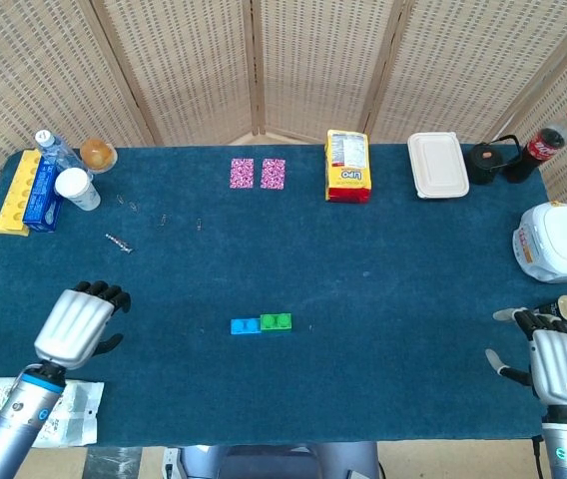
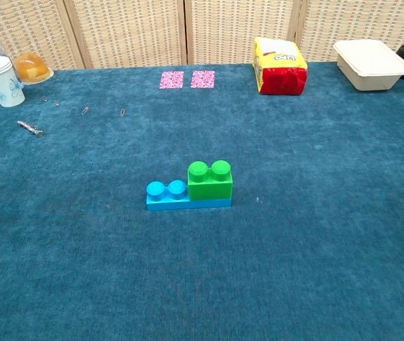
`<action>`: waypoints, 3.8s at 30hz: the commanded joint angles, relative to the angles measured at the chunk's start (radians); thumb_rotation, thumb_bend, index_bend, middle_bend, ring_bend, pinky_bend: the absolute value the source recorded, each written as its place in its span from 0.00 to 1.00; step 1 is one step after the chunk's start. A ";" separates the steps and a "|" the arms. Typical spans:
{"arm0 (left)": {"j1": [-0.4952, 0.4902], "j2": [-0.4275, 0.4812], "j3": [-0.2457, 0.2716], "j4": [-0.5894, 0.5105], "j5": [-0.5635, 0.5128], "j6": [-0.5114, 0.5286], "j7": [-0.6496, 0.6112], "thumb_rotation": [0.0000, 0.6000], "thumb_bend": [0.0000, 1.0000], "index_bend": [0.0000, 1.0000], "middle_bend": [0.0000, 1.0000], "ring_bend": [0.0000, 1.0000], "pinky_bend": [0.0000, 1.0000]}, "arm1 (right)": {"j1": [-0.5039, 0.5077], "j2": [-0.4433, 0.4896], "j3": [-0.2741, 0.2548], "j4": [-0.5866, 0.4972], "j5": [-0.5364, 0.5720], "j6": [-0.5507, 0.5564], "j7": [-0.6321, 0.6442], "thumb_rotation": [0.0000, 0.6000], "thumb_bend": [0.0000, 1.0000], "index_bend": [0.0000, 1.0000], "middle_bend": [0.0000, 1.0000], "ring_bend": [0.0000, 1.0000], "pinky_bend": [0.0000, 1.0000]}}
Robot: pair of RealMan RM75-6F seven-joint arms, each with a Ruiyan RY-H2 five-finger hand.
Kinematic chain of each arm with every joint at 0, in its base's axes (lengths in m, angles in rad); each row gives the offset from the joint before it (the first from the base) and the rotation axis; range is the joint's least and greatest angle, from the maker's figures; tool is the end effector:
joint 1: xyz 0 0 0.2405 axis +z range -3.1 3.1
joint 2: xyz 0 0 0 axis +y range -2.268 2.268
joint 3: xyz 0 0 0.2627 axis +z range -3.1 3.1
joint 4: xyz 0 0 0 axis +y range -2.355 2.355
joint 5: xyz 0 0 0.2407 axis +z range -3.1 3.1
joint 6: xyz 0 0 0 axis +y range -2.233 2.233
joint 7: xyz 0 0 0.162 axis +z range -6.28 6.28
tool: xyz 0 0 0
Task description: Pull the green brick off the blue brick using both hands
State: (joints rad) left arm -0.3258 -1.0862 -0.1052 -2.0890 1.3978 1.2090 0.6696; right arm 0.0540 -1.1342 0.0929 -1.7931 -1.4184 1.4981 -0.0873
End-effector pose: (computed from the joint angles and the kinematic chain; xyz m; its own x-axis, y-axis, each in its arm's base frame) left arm -0.1712 0.2446 0.0793 0.6160 0.0895 0.7827 0.7596 -0.3307 -0.5600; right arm -0.2987 -0.1988 0.1245 0.2855 0.0225 0.9581 -0.9558 0.0806 0.2829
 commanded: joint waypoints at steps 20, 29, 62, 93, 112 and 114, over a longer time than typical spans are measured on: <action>-0.360 -0.479 -0.069 0.194 -0.499 -0.069 0.324 1.00 0.24 0.43 0.43 0.32 0.42 | -0.033 0.031 -0.007 -0.003 -0.003 0.029 0.028 1.00 0.28 0.38 0.39 0.39 0.26; -0.421 -0.593 -0.069 0.272 -0.613 -0.041 0.352 1.00 0.24 0.43 0.43 0.32 0.42 | -0.049 0.041 -0.012 0.004 -0.001 0.040 0.044 1.00 0.28 0.38 0.39 0.39 0.26; -0.616 -0.798 -0.147 0.539 -0.763 -0.065 0.367 1.00 0.25 0.43 0.43 0.32 0.43 | -0.092 0.074 -0.009 0.005 0.022 0.065 0.083 1.00 0.28 0.38 0.39 0.39 0.26; -0.656 -0.811 -0.095 0.595 -0.740 -0.068 0.362 1.00 0.33 0.65 0.54 0.46 0.51 | -0.110 0.092 0.000 -0.013 0.023 0.077 0.100 1.00 0.28 0.38 0.39 0.39 0.26; -0.784 -0.534 -0.153 0.438 -0.673 -0.233 0.416 1.00 0.34 0.68 0.55 0.48 0.52 | 0.022 0.093 -0.003 -0.068 -0.029 -0.151 0.279 1.00 0.28 0.38 0.40 0.40 0.30; -0.826 -0.483 -0.165 0.413 -0.710 -0.302 0.425 1.00 0.34 0.69 0.56 0.48 0.52 | 0.062 0.080 0.009 -0.056 -0.028 -0.205 0.338 1.00 0.28 0.38 0.40 0.40 0.31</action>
State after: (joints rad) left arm -1.1027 -1.6172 -0.2524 -1.6395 0.7173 0.9728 1.0748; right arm 0.0656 -1.0383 0.0915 -1.8510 -1.4370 1.3573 0.1817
